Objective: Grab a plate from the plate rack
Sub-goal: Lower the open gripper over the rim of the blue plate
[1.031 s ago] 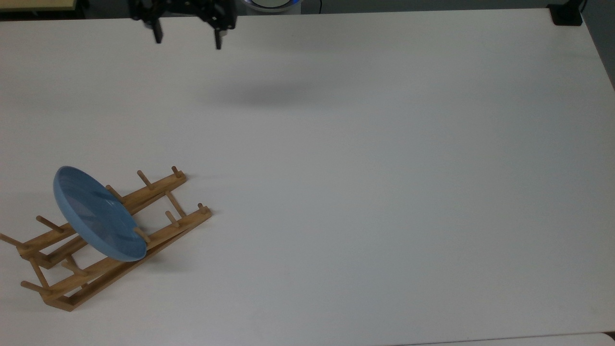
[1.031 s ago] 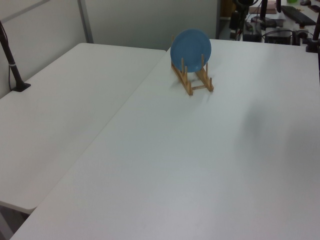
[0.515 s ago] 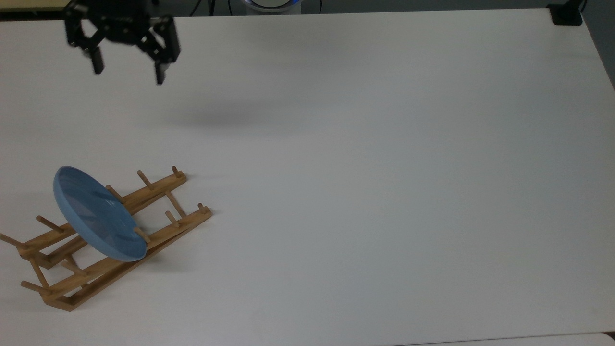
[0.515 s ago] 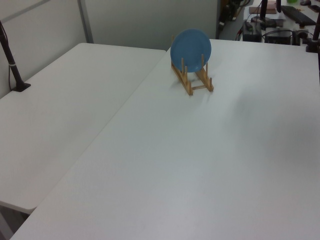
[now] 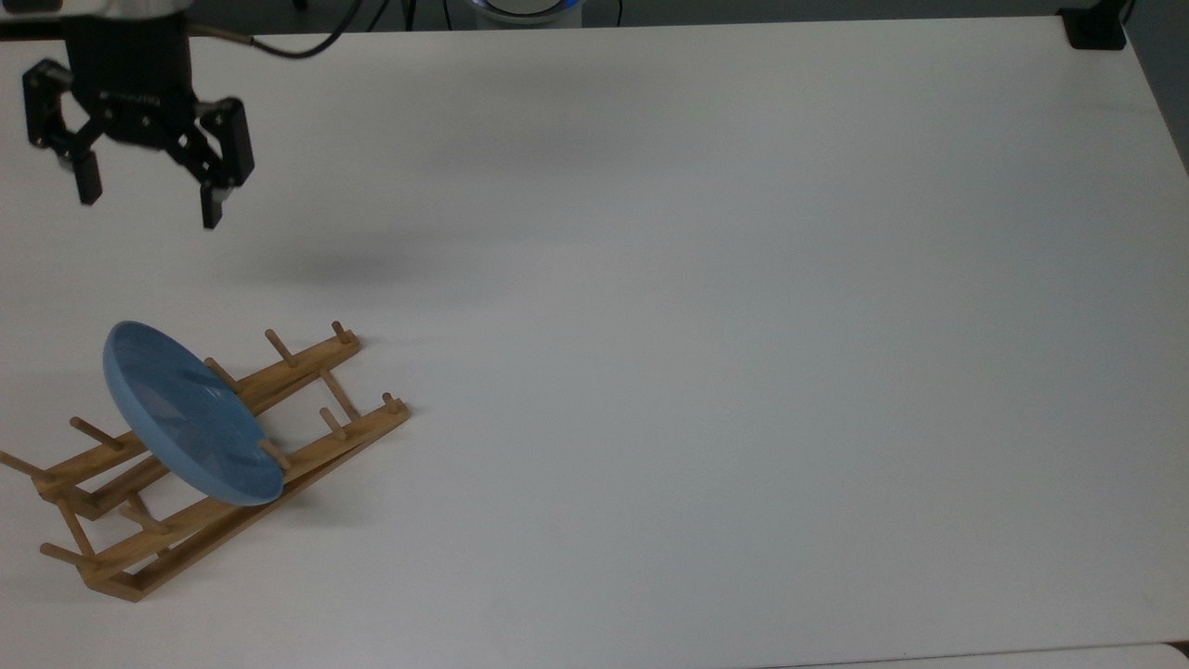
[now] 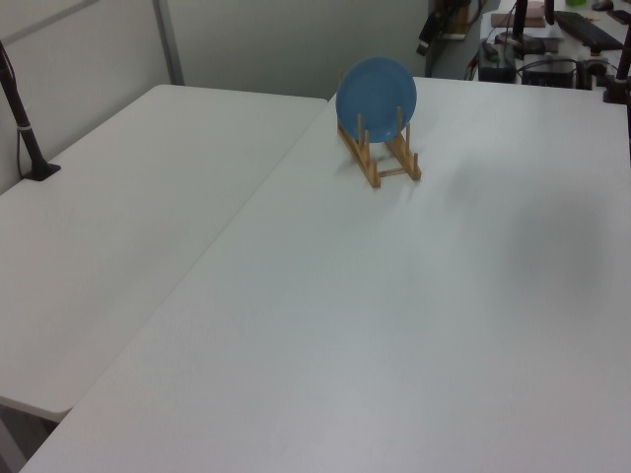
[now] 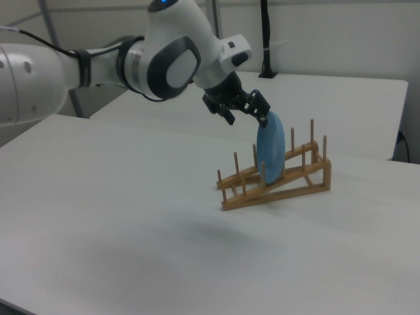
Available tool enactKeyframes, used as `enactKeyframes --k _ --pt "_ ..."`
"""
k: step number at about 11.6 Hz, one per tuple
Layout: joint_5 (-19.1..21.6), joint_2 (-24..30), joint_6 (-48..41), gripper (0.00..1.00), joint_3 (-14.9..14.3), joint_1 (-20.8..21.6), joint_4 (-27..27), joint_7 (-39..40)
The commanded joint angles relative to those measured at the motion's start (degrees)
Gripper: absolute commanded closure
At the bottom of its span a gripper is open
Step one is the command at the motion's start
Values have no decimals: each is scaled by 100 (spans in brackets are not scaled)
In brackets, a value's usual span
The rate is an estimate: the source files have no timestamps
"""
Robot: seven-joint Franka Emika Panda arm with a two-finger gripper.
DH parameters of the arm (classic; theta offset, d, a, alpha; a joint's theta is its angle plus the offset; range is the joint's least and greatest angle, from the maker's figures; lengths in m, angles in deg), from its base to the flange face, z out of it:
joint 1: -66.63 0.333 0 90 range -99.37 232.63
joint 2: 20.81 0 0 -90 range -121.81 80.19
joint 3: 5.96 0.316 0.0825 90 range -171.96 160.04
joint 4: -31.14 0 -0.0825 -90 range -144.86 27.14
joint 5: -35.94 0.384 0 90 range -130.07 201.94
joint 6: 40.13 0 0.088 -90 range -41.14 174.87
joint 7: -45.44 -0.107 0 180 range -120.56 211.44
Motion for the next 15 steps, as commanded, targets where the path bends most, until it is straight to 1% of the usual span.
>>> enactKeyframes --k 1,2,3,4,5,9,10,11,14,15 --pt "-201 -586 960 20 17 10 138 148" --pt "-306 -709 1128 30 17 19 146 140" --pt "-437 -849 1313 46 17 10 155 131" --pt "-447 -938 1462 56 9 -7 207 131" --pt "-456 -1000 1507 62 8 -60 225 131" --pt "-456 -1000 1578 63 8 -192 278 157" --pt "-456 -992 1578 62 8 -192 287 157" --pt "-456 -974 1578 58 8 -192 304 140" --pt "-456 -869 1543 56 8 -183 296 131" --pt "-456 -825 1543 53 8 -175 287 122"
